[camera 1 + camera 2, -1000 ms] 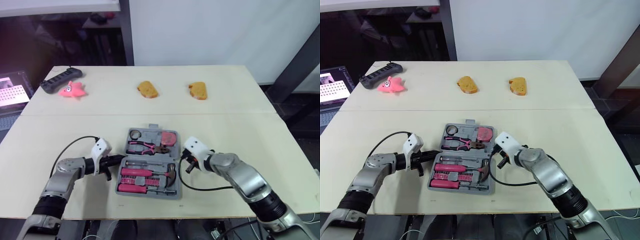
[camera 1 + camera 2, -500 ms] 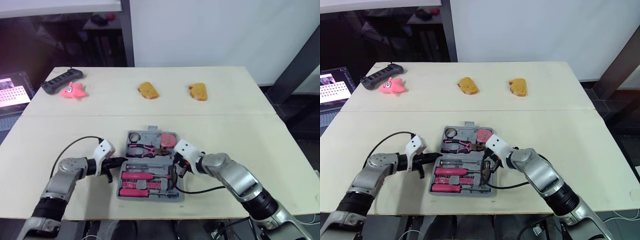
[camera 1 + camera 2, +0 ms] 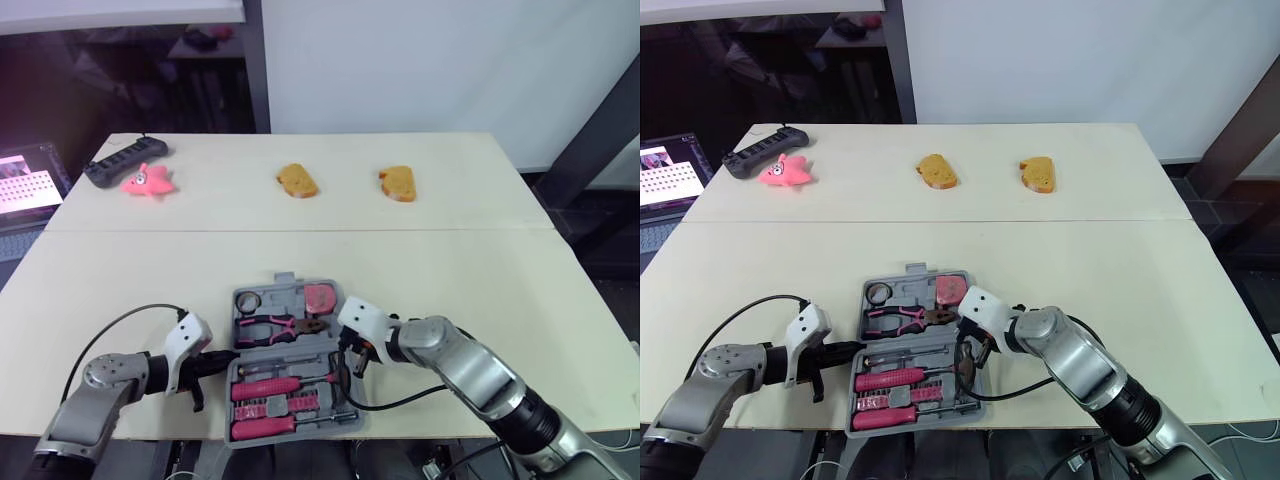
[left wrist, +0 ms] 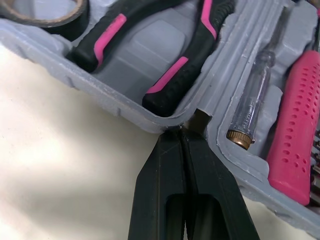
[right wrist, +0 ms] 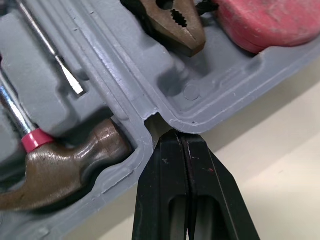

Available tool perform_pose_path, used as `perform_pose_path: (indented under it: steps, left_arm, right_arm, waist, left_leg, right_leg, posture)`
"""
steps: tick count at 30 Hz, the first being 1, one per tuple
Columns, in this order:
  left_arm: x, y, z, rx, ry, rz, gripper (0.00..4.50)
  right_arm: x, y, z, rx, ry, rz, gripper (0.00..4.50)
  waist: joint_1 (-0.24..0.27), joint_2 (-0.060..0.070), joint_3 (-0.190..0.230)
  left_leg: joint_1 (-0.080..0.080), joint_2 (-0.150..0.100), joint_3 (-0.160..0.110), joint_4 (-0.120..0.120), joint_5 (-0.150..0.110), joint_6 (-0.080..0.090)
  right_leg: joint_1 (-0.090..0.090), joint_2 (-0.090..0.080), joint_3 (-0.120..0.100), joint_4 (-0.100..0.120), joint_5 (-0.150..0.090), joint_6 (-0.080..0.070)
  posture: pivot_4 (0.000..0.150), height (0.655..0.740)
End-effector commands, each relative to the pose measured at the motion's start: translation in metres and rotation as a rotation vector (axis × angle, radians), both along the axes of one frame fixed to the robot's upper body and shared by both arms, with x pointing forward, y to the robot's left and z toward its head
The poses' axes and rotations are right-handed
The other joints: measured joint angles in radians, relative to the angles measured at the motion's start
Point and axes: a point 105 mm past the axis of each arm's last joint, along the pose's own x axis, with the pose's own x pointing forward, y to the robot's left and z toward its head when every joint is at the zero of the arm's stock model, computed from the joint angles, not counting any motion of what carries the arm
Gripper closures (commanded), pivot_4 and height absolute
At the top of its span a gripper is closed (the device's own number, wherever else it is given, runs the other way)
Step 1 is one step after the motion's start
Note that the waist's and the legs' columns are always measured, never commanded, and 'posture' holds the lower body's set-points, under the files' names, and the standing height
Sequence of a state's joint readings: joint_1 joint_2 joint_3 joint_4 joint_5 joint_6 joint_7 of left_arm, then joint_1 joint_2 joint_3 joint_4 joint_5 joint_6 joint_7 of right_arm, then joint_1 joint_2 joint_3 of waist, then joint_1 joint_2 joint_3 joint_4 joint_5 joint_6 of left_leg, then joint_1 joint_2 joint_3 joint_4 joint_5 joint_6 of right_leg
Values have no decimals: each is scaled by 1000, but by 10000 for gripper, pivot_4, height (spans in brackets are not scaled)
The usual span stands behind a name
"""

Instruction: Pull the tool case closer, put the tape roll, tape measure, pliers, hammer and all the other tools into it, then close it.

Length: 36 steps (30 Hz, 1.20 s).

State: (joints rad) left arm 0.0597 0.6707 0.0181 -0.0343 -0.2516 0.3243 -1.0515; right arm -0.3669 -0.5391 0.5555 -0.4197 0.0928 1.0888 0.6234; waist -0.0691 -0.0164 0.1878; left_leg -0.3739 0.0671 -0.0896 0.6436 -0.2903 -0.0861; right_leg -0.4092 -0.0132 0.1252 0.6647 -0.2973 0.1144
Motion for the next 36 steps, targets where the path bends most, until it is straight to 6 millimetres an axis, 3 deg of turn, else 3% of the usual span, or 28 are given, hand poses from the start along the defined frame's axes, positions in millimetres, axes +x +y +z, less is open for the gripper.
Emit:
perform_pose_path:
  steps: [1,15,36]
  left_arm:
    - [2,-11,0,-32,-11,-30,44317]
    - [20,-14,-4,-33,-43,-88,44317]
    - [22,-13,-12,-32,-43,-97,44317]
  right_arm:
    - [-24,24,3,64,61,120,45000]
    - [-29,15,-2,20,90,59,45000]
    - [-16,6,-2,0,56,-3,45000]
  waist:
    - [1,0,0]
    - [16,1,0]
    - [25,1,0]
  left_leg:
    - [0,0,0,0,0,0]
    - [0,0,0,1,0,0]
    - [0,0,0,2,0,-1]
  right_leg:
    - [0,0,0,0,0,0]
    - [1,0,0,0,0,0]
    - [1,0,0,0,-2,-3]
  posture:
    - [1500,7400]
    - [1500,7400]
    - [1500,7400]
